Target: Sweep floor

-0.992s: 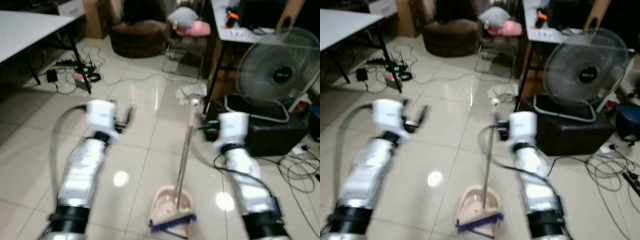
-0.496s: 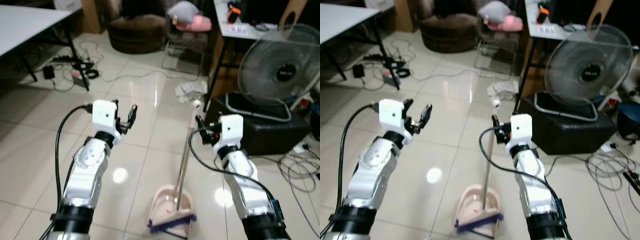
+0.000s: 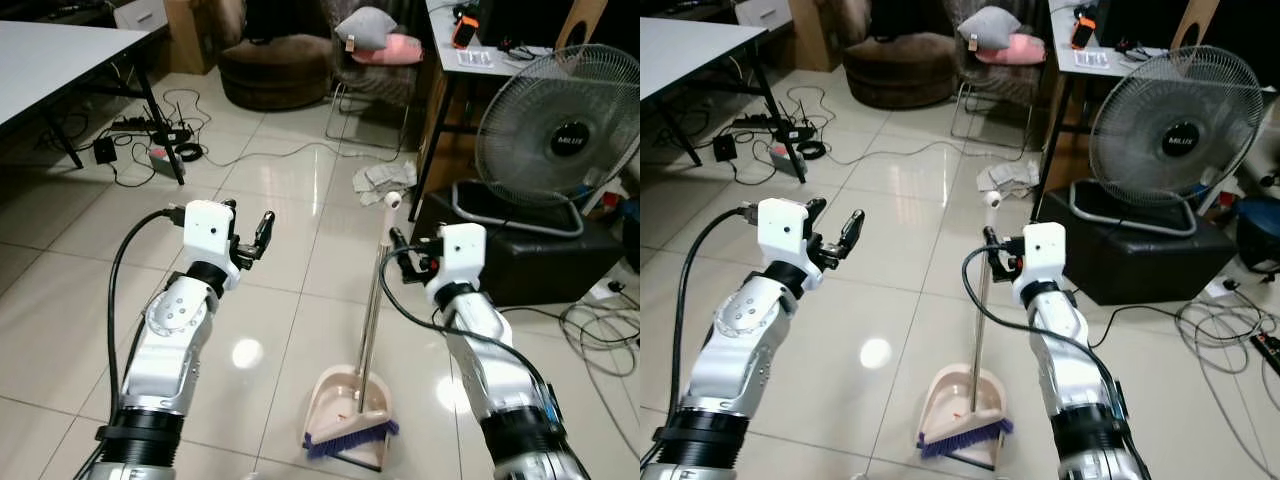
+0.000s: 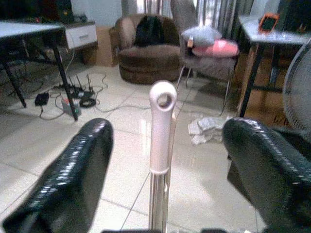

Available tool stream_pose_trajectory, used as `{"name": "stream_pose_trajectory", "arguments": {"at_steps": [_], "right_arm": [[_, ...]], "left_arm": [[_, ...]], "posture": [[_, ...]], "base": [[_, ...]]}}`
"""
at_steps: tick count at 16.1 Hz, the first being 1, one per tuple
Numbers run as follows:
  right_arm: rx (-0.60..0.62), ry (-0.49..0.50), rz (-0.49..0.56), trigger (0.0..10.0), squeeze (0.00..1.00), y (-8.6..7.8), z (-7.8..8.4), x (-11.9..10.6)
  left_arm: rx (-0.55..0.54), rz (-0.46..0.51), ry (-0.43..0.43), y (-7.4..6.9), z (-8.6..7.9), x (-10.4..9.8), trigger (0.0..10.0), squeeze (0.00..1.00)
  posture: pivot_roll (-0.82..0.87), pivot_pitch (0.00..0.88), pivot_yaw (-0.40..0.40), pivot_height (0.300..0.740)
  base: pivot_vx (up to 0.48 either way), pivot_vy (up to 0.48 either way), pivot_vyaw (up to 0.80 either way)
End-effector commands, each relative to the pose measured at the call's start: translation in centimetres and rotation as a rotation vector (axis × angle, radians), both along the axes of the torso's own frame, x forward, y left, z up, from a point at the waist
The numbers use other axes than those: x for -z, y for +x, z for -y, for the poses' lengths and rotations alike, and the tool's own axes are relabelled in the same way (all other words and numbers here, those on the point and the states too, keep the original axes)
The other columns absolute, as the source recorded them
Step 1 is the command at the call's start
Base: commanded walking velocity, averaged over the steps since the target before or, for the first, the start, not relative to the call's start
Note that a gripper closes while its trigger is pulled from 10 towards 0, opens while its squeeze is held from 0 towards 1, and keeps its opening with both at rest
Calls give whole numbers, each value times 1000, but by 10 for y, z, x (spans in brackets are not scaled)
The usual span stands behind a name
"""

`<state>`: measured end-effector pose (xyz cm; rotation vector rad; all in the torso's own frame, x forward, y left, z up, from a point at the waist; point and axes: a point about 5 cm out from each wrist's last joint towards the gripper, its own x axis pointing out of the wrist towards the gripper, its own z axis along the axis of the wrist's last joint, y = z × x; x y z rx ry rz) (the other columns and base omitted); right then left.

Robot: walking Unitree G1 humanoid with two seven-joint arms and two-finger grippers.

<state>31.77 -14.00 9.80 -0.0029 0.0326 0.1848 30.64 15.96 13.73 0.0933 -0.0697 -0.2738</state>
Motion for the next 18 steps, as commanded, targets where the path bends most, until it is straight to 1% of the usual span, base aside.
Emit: {"name": "stream_pose_trajectory", "arguments": {"at_steps": [1,3,4,6,8,10,11,13,14,15,16,18], "right_arm": [[8,-11,-18,10000,1000,6,3,1],[25,-18,-52,10000,1000,19,8,2],[32,-27,-62,10000,1000,24,11,1],[33,-25,-70,10000,1000,29,12,0],[26,-28,-77,10000,1000,34,12,-2],[34,-34,-62,10000,1000,42,14,-6],[37,-34,-57,10000,1000,43,15,-7],[55,-20,-32,10000,1000,51,16,-16],[54,-28,-32,10000,690,54,16,-17],[57,-29,-30,10000,0,56,16,-19],[59,-2,-27,10000,0,58,16,-21],[52,-4,-49,10000,0,58,14,-18]], "left_arm": [[26,5,21,1,2,-5,10000,0],[46,8,46,-1,0,-10,10000,0],[50,2,58,-2,-2,-9,10000,0],[55,-6,76,-7,-7,-8,10000,0],[51,-8,76,-10,-11,-10,10000,0],[61,-6,83,-19,-15,-14,10000,0],[64,-4,85,-19,-15,-15,10000,0],[81,20,87,-20,-19,-24,10000,0],[96,24,99,-19,-19,-29,10000,0],[105,33,112,-18,-20,-34,10000,0],[96,41,121,-19,-24,-40,10000,0],[90,46,129,-22,-28,-45,10000,0]], "posture": [[15,75,30,740],[42,106,37,740],[45,124,45,740],[51,152,51,740],[67,184,50,740],[88,213,66,740],[90,216,68,740],[117,243,97,740],[135,253,101,740],[155,268,105,740],[183,287,109,740],[206,287,106,740]], "base": [[0,0,0],[0,0,0],[0,0,0],[0,0,0],[0,0,0],[0,0,0],[0,0,0],[0,0,0],[0,0,0],[0,0,0],[0,0,0],[0,0,0]]}}
